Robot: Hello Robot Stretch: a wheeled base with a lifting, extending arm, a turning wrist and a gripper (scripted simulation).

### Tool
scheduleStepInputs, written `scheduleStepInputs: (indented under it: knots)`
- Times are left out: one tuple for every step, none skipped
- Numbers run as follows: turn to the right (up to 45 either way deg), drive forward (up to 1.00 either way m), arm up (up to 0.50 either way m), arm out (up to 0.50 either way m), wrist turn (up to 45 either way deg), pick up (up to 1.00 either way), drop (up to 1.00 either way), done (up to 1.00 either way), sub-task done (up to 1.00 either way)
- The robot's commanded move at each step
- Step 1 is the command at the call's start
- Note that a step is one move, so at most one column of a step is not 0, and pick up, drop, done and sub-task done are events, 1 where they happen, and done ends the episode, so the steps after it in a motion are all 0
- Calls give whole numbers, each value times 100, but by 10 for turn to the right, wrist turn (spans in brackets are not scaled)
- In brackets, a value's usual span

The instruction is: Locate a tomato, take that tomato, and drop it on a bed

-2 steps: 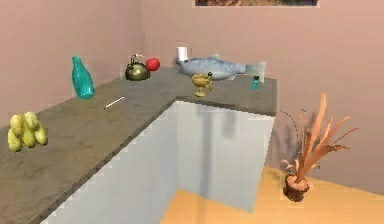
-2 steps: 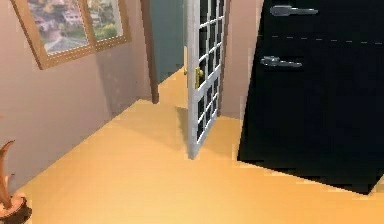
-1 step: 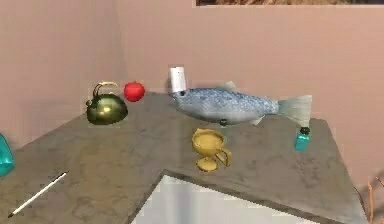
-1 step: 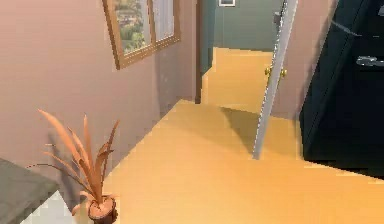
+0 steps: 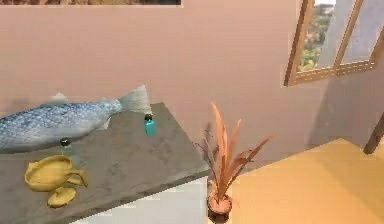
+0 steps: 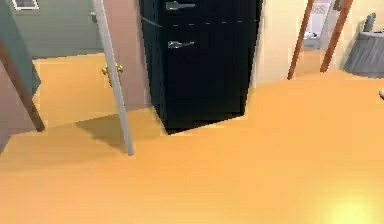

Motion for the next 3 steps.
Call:
scheduleStepInputs:
  knots:
    - [450,0,0,0,0,0,0,0,0]
    - [450,0,0,0,0,0,0,0,0]
    - [330,0,0,0,0,0,0,0,0]
